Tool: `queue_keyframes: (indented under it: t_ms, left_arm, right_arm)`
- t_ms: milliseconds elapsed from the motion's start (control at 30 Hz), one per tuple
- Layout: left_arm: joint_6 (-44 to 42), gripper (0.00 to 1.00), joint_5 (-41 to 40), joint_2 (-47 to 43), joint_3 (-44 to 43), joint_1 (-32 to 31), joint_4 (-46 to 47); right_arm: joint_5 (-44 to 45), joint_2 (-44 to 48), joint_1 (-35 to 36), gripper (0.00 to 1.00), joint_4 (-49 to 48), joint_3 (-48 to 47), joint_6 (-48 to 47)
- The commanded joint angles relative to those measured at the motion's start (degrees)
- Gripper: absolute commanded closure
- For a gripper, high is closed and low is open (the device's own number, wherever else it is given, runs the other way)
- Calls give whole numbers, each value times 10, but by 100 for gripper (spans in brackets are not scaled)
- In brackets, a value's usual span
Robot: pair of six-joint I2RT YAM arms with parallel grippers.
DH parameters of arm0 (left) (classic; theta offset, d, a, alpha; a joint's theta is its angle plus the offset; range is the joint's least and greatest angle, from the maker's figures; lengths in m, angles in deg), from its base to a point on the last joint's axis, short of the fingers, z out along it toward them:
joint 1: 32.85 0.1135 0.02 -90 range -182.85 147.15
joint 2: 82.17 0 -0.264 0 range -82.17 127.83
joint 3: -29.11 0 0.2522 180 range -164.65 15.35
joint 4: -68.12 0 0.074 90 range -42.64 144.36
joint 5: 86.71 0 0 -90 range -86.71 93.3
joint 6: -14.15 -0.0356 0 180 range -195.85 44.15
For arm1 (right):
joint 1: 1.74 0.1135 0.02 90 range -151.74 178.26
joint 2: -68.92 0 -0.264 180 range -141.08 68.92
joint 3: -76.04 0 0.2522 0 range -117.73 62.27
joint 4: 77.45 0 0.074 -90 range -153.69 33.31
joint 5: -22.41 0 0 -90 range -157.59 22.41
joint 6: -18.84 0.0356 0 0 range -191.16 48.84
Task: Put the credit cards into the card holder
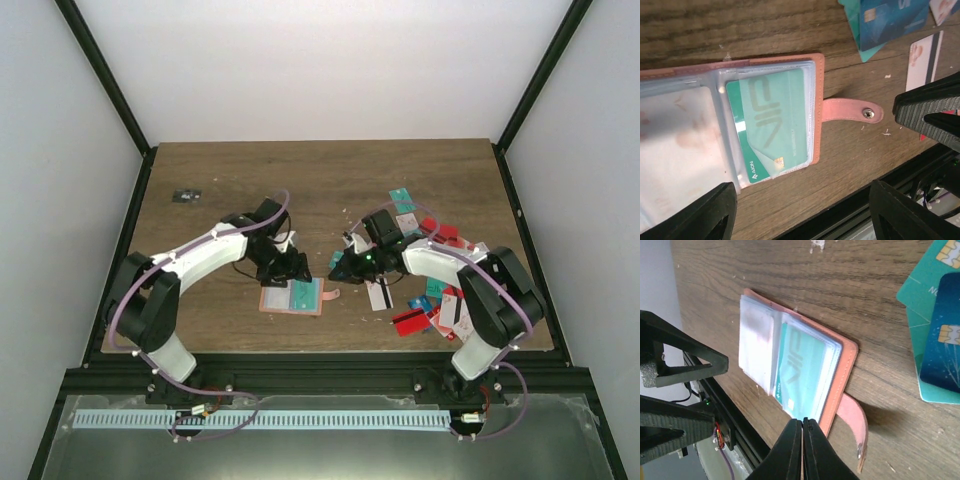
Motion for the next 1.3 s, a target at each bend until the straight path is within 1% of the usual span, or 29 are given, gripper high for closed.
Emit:
queue_keyframes:
  t_ms: [0,200,267,400,467,500,667,767,1067,1267]
  left_arm:
    - [-35,26,-36,-33,-16,1,-30]
    - [-60,36,-44,-54,9,1,-19]
    - [-63,43,-43,-56,23,1,-9]
    - [-64,62,-40,-47,53,1,20]
    - [-62,71,-31,-42,63,0,35]
    - [-62,73,-28,-39,65,0,42]
    - [-61,81,-16,-14,62,-1,62]
    - [-64,83,-12,5,57,-3,65]
    - [-78,88,-23,41,58,-9,67]
    - [-85,94,-26,56,66,-13,74]
  right_arm:
    - [1,32,-3,95,18,-11,3]
    - [-25,59,-3,93,-14,21,52]
    - [-40,67,-3,92,-43,41,82]
    - [-72,65,-1,90,-110,84,131]
    - [-76,57,3,90,-122,88,138]
    - [-76,52,4,89,-123,87,138]
    - [-79,18,21,87,-136,78,143]
    - [-80,-3,30,87,-141,67,144]
    - [-86,-54,45,86,-150,41,144]
    - [-90,-79,47,86,-151,25,141]
